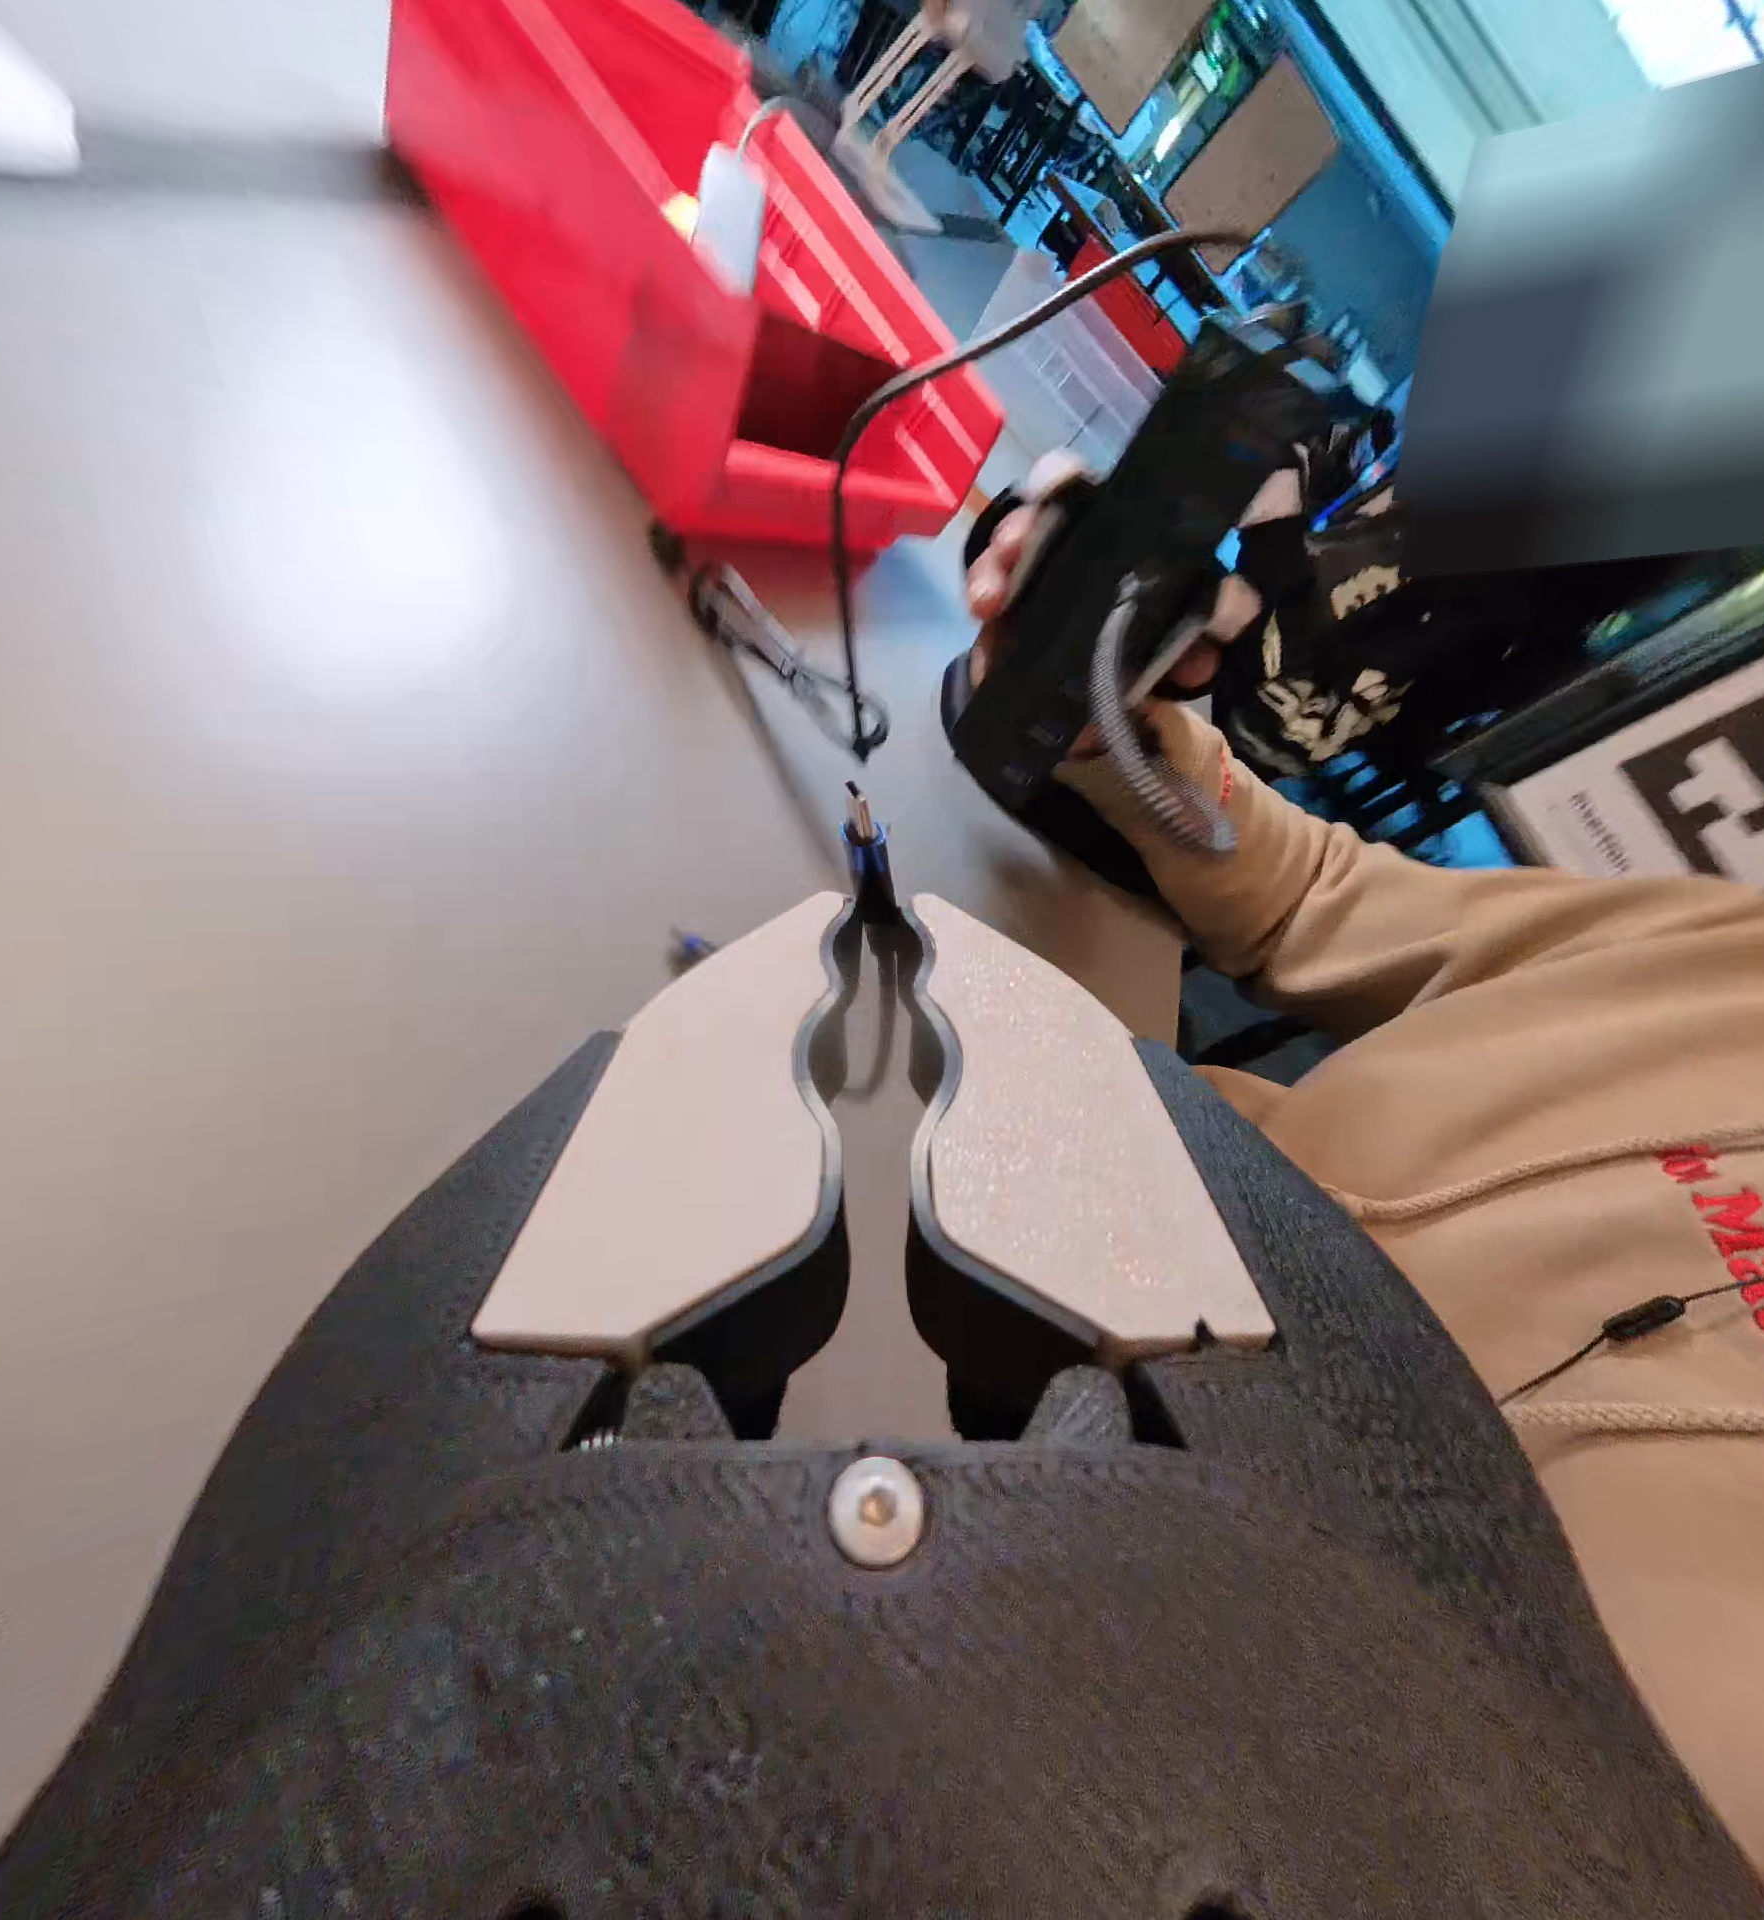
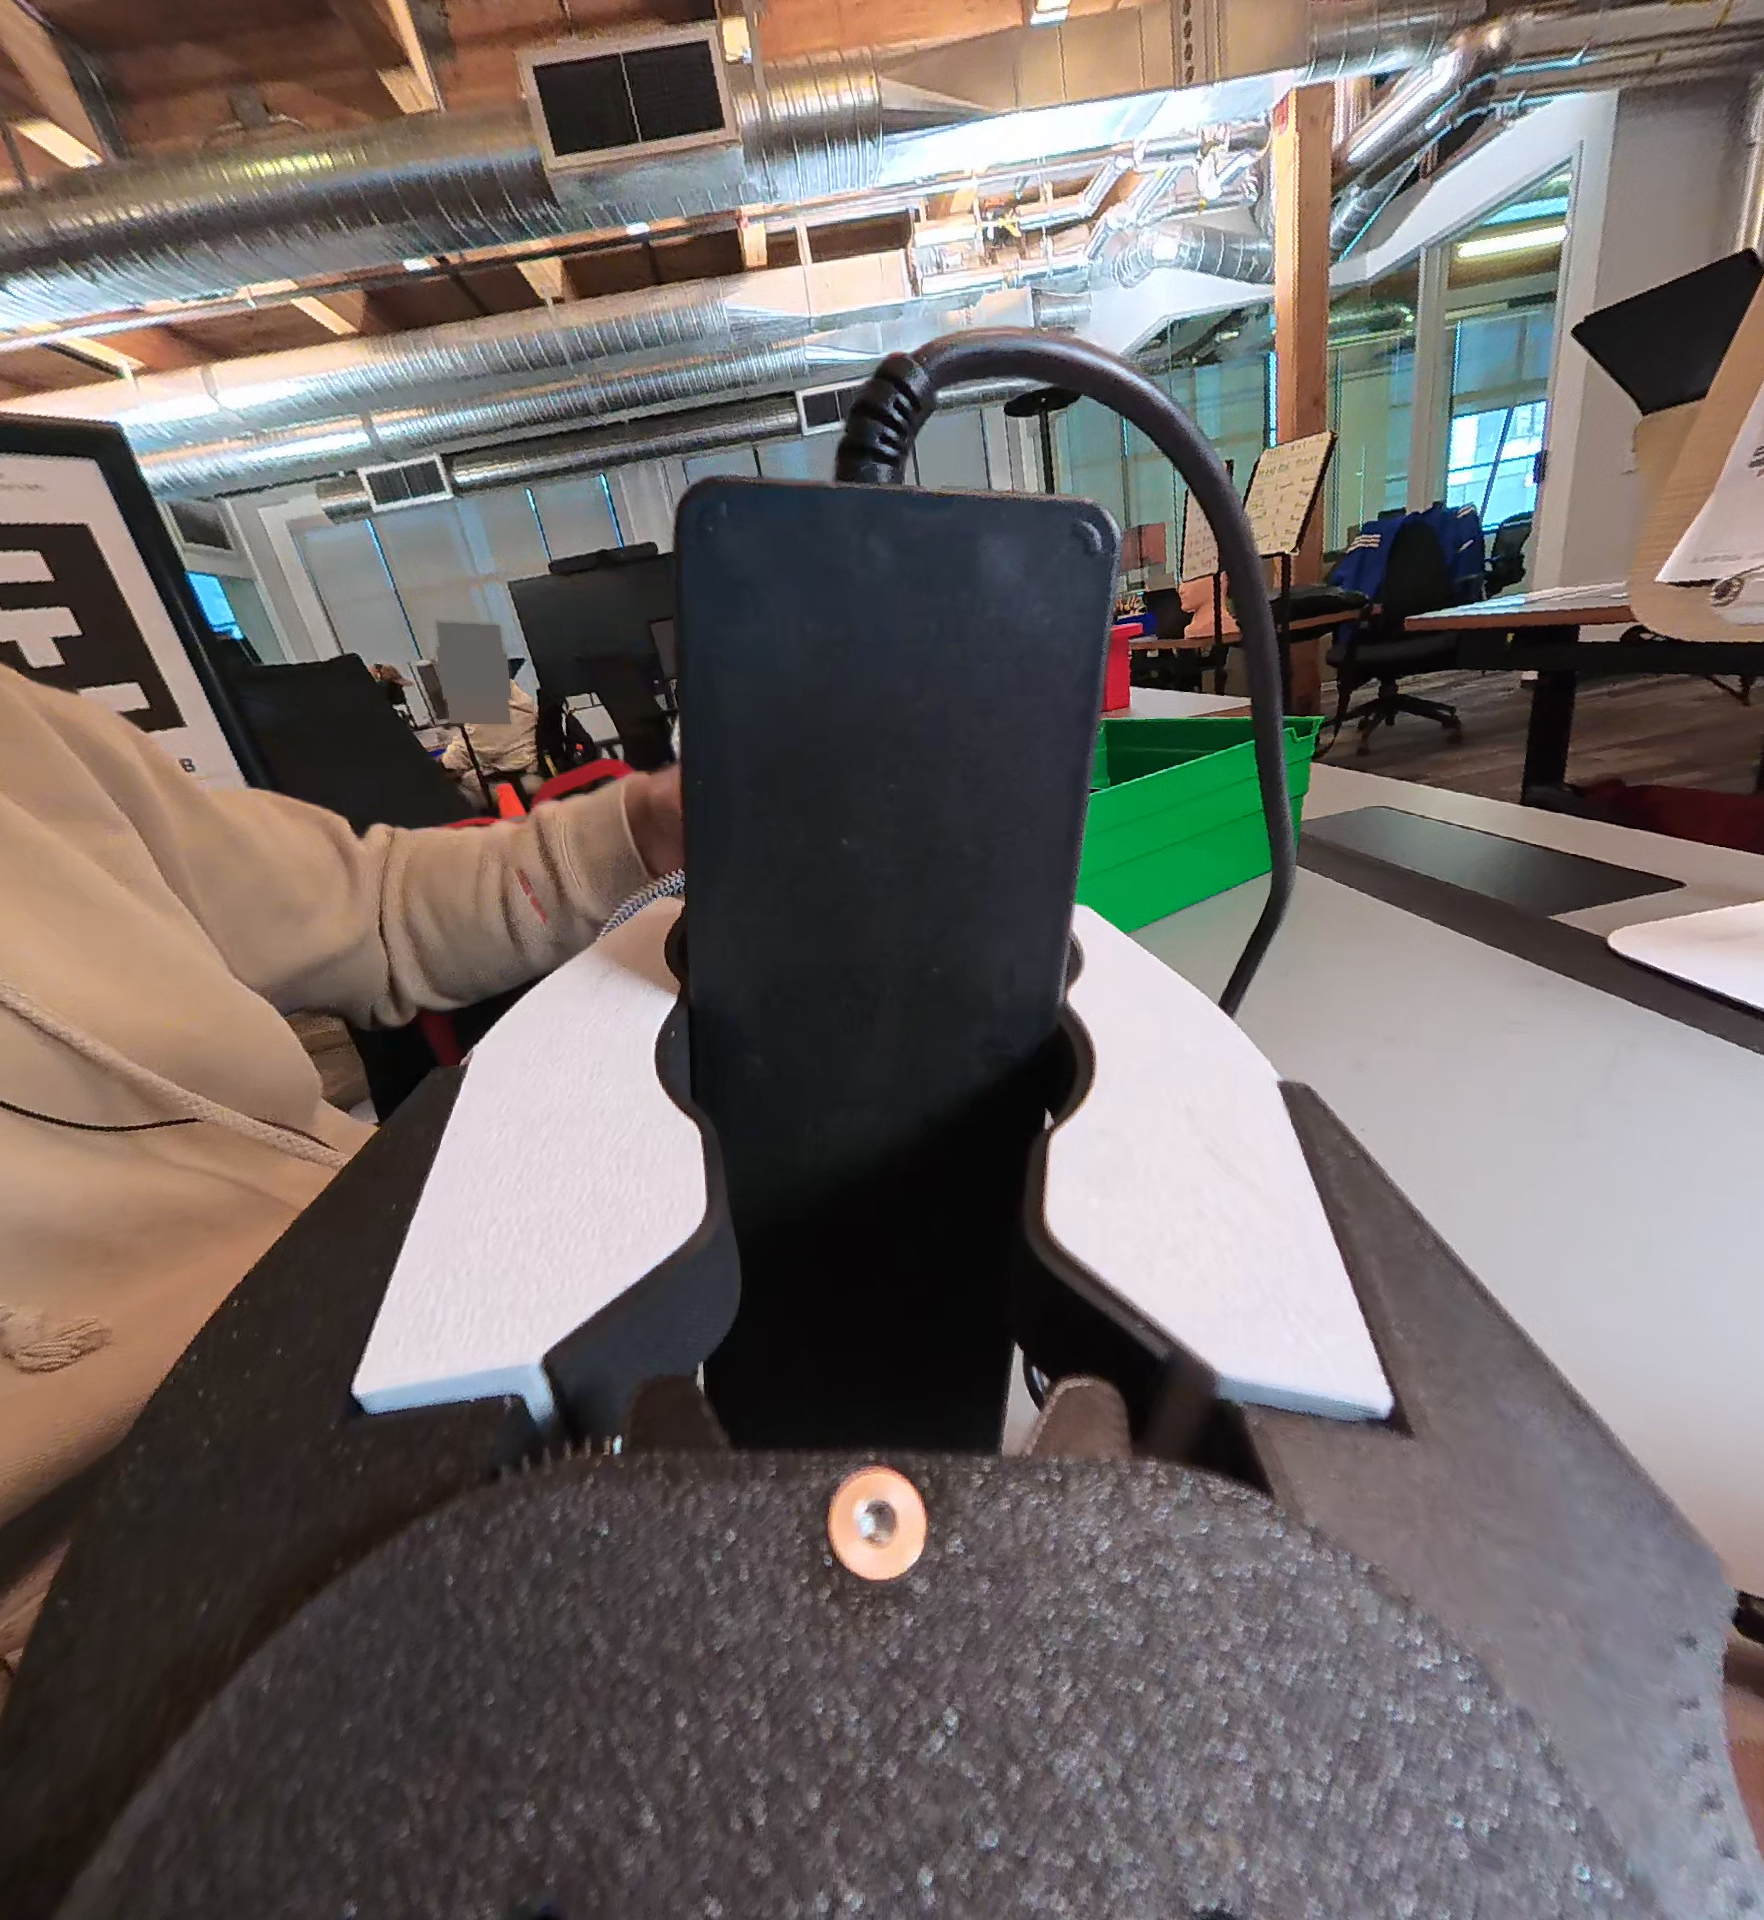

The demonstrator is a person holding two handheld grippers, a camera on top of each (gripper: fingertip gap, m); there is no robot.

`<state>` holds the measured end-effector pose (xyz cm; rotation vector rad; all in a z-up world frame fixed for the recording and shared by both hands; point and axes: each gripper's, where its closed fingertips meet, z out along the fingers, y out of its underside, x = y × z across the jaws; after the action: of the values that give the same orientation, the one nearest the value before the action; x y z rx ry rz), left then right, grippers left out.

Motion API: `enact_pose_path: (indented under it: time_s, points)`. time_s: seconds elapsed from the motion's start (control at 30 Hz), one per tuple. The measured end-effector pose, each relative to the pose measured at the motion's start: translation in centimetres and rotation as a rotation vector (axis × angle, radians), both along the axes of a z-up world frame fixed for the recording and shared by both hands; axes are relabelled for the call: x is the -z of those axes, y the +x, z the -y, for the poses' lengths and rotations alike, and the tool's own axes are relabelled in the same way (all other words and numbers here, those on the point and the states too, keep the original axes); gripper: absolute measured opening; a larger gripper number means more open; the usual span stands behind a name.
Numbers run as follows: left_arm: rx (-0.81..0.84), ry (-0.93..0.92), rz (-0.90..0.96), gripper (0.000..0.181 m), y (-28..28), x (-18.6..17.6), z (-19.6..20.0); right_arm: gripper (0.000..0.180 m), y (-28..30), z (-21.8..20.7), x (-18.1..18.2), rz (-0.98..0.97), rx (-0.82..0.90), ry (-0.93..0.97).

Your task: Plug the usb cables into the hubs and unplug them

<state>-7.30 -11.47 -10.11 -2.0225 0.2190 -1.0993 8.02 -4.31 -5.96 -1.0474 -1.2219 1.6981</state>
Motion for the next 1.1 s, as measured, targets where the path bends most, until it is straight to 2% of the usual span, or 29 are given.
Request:
enact_pose_path:
  time_s: [0.07, 0.17, 0.33, 0.43, 0.6, 0.73, 0.93, 0.97, 1.03, 1.1]
  points:
    - [-0.034, -0.103, 0.019, 0.006, -0.6, 4.0, 0.0, 0.063, 0.0, 0.0, 0.1, 0.004, -0.001, -0.002]
    - [-0.073, -0.135, -0.09, 0.006, -1.9, 6.8, 0.1, 0.064, -0.2, 0.0, 0.3, 0.012, -0.006, -0.003]
    - [-0.133, 0.014, -0.513, 0.018, -4.0, 6.1, -0.9, 0.064, -0.2, 0.0, 0.3, 0.006, -0.004, -0.006]
    - [-0.114, 0.096, -0.617, 0.023, -2.5, 5.1, -2.0, 0.064, -0.1, -0.1, 0.2, 0.001, -0.001, -0.013]
    - [0.122, 0.115, -0.561, 0.03, 4.7, 7.1, -3.3, 0.064, 0.2, 0.1, -0.5, -0.044, -0.015, -0.027]
    - [0.322, 0.198, -0.339, 0.039, 12.6, 6.4, -3.3, 0.064, 0.7, 0.2, -2.4, -0.172, -0.022, -0.097]
    - [0.361, 0.352, -0.192, 0.072, 19.2, 4.0, -4.0, 0.064, 0.1, 1.7, -3.1, -0.232, -0.039, -0.116]
    - [0.361, 0.364, -0.181, 0.072, 19.8, 3.9, -3.9, 0.064, -0.1, 2.0, -3.0, -0.226, -0.045, -0.108]
    - [0.35, 0.381, -0.212, 0.056, 20.0, 4.4, -3.9, 0.064, -0.4, 2.9, -2.6, -0.203, -0.076, -0.093]
    - [0.363, 0.384, -0.24, 0.053, 19.5, 4.8, -3.6, 0.064, -0.7, 3.2, -2.1, -0.165, -0.075, -0.068]
